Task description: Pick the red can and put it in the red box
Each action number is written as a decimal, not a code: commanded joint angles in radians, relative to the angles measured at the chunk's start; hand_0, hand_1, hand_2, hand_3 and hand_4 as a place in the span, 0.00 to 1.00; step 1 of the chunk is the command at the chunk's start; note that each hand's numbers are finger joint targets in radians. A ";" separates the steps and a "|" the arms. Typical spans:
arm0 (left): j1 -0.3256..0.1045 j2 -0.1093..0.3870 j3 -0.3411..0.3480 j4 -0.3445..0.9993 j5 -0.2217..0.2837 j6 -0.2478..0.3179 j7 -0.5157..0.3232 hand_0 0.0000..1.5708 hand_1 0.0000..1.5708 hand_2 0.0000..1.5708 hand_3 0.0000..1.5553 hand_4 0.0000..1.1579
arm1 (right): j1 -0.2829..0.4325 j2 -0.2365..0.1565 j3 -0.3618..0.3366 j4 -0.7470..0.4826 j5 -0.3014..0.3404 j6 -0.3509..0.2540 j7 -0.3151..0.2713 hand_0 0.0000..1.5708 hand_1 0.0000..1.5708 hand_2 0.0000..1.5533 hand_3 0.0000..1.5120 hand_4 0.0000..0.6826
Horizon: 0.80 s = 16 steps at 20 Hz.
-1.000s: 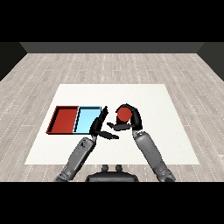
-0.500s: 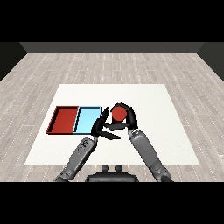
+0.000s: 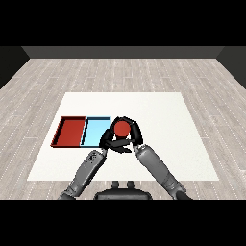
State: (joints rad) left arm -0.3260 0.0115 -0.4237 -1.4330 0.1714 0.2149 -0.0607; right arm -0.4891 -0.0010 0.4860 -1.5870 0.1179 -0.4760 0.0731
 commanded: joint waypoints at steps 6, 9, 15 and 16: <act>-0.004 -0.011 -0.002 -0.023 0.018 0.230 0.075 0.63 0.63 0.67 0.57 0.55 | -0.031 0.001 0.102 -0.042 -0.011 -0.079 0.019 0.95 0.95 0.93 0.91 0.77; 0.024 -0.011 0.045 -0.008 -0.037 0.192 0.066 1.00 1.00 0.97 0.86 0.59 | -0.053 0.001 0.093 0.036 -0.045 -0.086 -0.016 0.94 0.94 0.93 0.92 0.79; -0.010 -0.011 -0.008 -0.005 -0.018 0.290 0.095 1.00 1.00 0.95 0.87 0.65 | -0.063 0.001 0.016 0.128 -0.084 -0.006 -0.124 0.95 0.95 0.93 0.91 0.78; -0.013 -0.011 0.051 0.008 -0.032 0.233 0.085 1.00 1.00 0.95 0.87 0.65 | -0.005 0.001 0.036 0.009 -0.066 -0.008 -0.049 0.96 0.96 0.93 0.91 0.76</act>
State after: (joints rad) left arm -0.3325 0.0048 -0.4231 -1.4209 0.1407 0.4675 0.0270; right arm -0.5406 0.0002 0.5275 -1.5461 0.0564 -0.5027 0.0344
